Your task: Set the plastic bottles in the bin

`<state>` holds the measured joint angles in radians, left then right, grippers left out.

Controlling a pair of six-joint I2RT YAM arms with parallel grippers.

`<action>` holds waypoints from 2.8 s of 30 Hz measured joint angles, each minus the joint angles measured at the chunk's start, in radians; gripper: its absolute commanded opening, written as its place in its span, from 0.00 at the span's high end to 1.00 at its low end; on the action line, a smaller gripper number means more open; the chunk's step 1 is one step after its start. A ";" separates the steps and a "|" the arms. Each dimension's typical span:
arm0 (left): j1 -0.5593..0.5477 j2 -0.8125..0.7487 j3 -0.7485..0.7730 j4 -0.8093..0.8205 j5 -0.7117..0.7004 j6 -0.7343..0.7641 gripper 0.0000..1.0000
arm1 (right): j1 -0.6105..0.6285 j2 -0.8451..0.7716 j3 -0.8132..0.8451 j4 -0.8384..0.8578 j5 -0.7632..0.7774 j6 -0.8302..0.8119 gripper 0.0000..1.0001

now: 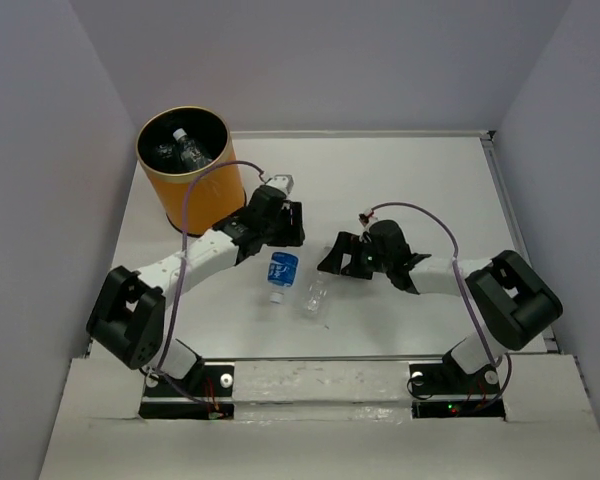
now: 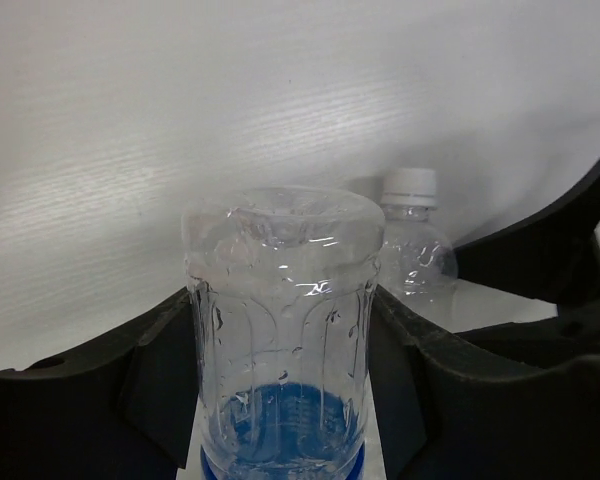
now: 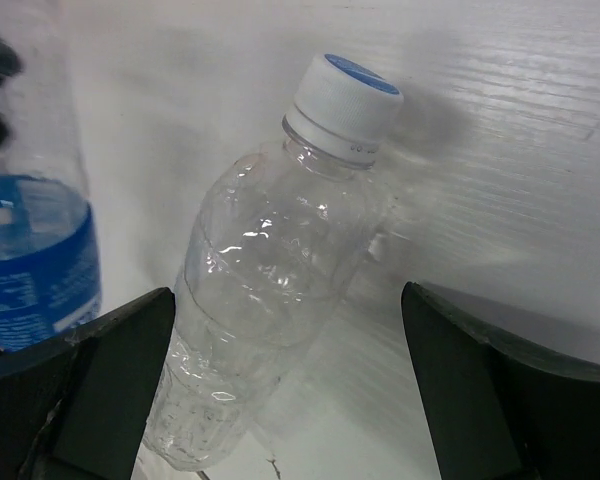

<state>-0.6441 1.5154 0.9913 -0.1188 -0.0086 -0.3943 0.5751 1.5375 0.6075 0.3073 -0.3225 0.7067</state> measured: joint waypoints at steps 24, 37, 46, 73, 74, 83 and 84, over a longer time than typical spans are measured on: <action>0.652 -0.137 0.610 -0.011 -0.112 -0.029 0.39 | 0.000 0.078 0.002 0.176 -0.054 0.105 0.64; 0.692 0.061 0.616 0.207 -0.364 -0.003 0.01 | 0.000 -0.052 0.039 0.150 -0.017 0.083 0.67; 0.691 -0.121 0.375 0.245 -0.262 -0.054 0.01 | 0.004 -0.002 0.447 0.135 0.037 0.030 0.67; 0.369 -0.987 -0.221 -0.137 -0.060 -0.049 0.01 | 0.207 1.023 2.037 0.250 0.407 -0.439 0.65; 0.361 -0.987 -0.231 -0.137 -0.056 -0.049 0.01 | 0.211 1.061 2.050 0.266 0.417 -0.457 0.63; 0.344 -1.002 -0.333 -0.154 -0.053 -0.060 0.01 | 0.227 1.172 1.997 0.295 0.407 -0.597 0.03; 0.344 -1.014 -0.339 -0.151 -0.056 -0.061 0.01 | 0.230 1.150 1.969 0.293 0.397 -0.609 0.02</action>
<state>-0.2996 0.5018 0.6521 -0.2695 -0.0647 -0.4549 0.8047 2.6877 2.5767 0.5999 0.0750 0.0975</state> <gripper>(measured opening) 0.989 0.939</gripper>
